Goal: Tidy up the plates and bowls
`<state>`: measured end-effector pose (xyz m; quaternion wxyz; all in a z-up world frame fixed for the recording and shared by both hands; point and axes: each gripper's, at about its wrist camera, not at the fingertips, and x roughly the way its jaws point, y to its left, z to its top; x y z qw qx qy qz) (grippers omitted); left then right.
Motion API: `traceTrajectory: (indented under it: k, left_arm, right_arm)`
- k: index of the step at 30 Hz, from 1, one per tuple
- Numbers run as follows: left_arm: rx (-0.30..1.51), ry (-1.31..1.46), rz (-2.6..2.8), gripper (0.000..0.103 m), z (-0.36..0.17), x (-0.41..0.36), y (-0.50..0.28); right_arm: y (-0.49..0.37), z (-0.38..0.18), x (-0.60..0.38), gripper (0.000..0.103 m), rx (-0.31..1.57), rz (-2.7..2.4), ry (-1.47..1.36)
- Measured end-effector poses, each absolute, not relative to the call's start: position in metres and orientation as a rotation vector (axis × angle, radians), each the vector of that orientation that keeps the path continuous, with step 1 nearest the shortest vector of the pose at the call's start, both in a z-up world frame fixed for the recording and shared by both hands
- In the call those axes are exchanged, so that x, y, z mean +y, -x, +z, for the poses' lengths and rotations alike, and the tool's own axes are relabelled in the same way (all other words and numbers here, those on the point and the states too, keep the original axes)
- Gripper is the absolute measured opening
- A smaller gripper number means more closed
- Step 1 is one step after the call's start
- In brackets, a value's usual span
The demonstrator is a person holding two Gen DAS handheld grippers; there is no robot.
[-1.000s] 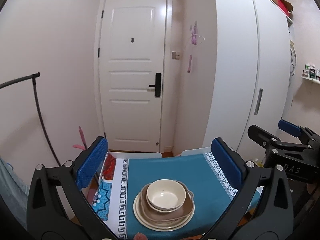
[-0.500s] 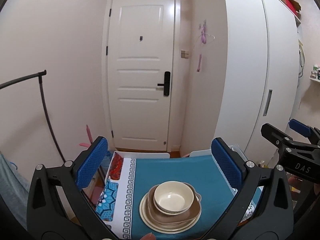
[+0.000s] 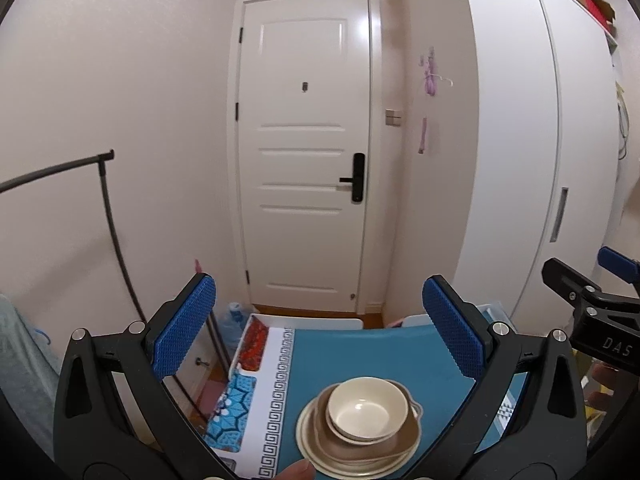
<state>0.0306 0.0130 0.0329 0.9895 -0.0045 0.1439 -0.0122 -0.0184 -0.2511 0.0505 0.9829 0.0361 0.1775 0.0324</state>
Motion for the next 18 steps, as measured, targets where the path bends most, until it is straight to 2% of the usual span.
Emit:
traceTrajectory:
  k: [18]
  left_arm:
    - [0.280,-0.020,-0.037,0.103,0.032,0.004,-0.054]
  right_arm:
    - [0.010,0.050,-0.251,0.102,0.361,0.067,-0.075]
